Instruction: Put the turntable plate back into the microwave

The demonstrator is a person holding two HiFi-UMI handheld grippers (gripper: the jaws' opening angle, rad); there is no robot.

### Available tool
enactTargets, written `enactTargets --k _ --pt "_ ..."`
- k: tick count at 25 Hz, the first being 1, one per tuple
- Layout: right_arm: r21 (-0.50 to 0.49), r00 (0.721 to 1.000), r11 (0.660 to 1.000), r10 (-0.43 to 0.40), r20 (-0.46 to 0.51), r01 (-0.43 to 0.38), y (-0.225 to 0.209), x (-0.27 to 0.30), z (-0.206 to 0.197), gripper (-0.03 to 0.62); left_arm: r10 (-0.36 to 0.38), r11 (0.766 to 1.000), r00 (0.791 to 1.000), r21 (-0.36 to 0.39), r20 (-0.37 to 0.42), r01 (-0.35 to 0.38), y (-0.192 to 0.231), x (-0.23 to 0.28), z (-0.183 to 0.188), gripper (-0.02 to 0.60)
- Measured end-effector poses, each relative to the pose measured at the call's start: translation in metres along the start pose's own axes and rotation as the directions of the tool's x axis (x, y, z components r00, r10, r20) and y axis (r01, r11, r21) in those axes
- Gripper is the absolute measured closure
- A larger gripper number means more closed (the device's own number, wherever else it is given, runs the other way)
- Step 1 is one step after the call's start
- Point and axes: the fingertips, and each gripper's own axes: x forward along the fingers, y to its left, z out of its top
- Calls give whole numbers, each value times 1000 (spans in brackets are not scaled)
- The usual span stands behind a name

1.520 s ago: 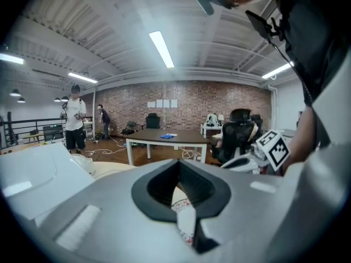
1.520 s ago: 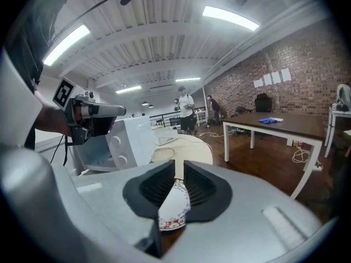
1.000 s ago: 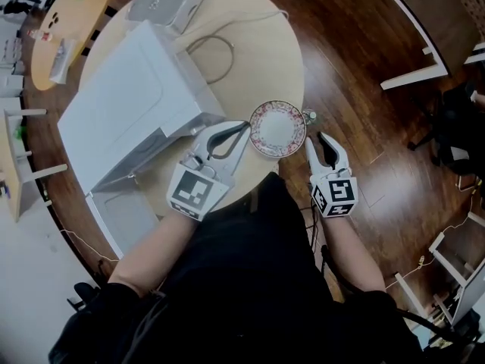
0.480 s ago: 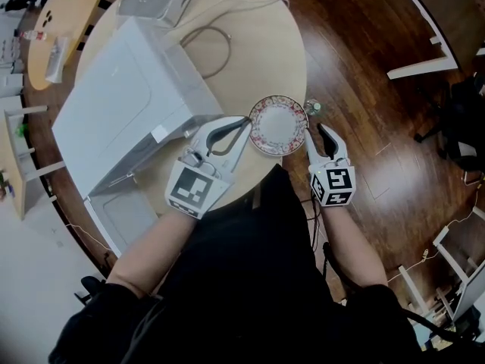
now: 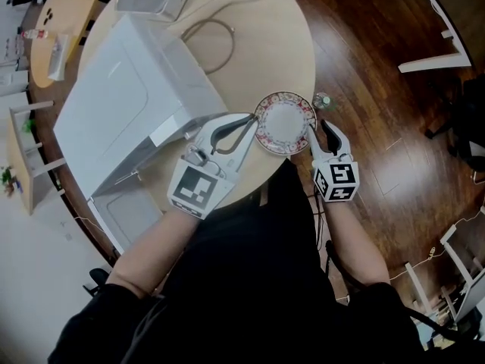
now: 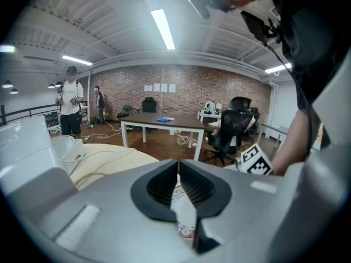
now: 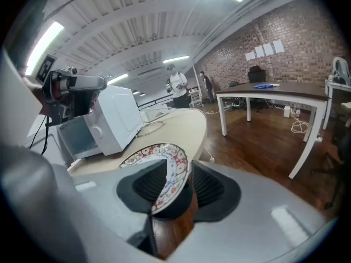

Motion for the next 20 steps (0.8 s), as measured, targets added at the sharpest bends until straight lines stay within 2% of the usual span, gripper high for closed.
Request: enactTargets --k 5,10,20 --pt "35 1000 999 1 -13 0 -2 7 -8 454 7 999 1000 -43 -15 -7 0 6 3 561" --pt "73 1000 997 5 -23 -4 -5 10 -16 453 -4 999 1000 -41 -12 4 -1 11 10 560" --pt "104 999 994 37 -22 -35 1 18 -23 453 24 998 999 -65 -31 -26 9 10 6 554"
